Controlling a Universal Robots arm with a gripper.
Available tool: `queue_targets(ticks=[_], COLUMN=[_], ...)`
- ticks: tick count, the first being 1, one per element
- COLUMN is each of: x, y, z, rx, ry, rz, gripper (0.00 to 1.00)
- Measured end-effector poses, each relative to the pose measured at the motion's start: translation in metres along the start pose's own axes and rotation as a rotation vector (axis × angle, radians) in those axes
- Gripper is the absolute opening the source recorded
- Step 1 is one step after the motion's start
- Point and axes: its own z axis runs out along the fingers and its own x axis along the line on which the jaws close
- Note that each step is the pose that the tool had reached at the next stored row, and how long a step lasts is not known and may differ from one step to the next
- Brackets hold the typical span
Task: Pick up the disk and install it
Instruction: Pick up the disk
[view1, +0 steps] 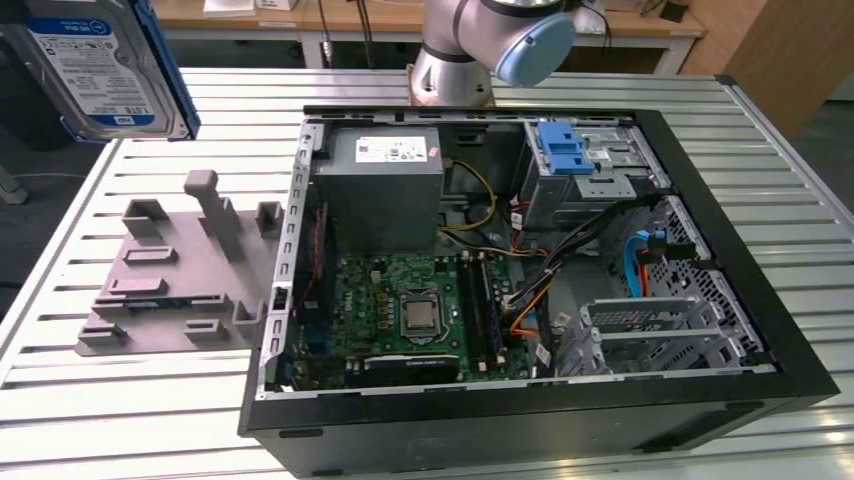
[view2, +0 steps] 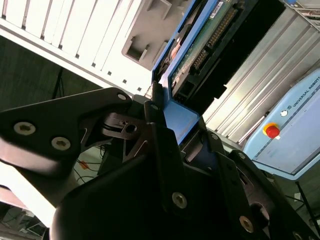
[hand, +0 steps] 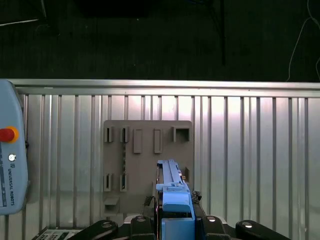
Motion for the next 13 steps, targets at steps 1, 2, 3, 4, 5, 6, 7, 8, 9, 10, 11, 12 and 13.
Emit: queue_targets(ticks=[1, 2, 3, 4, 5, 6, 7, 8, 9, 10, 11, 12, 13], x=[0.0000, 0.0000, 0.0000, 0.0000, 0.0000, 0.0000, 0.0000, 0.0001, 0.0001, 0.0000, 0.0000, 0.0000, 0.0000], y=[0.0051, 0.0129, 0.0122, 0.0115, 0.0110, 0.0109, 0.0109, 0.0108, 0.0107, 0.0106, 0.0105, 0.0103, 0.0102], z=[0.0001, 0.0002, 0.0002, 0.0001, 0.0002, 0.0002, 0.0002, 0.0002, 0.0002, 0.0001, 0.0001, 0.0001, 0.0001], rx=[0.0000, 0.0003, 0.0001, 0.0000, 0.0000, 0.0000, 0.0000, 0.0000, 0.0000, 0.0000, 0.0000, 0.0000, -0.0001], ry=[0.0000, -0.0001, 0.0000, 0.0000, 0.0000, 0.0000, 0.0000, 0.0000, 0.0000, 0.0000, 0.0000, 0.0000, 0.0000], rz=[0.000, 0.000, 0.000, 0.000, 0.000, 0.000, 0.000, 0.000, 0.000, 0.000, 0.000, 0.000, 0.000], gripper=[0.36, 0.36, 0.36, 0.36, 0.36, 0.36, 0.36, 0.36, 0.36, 0.36, 0.36, 0.36, 0.36])
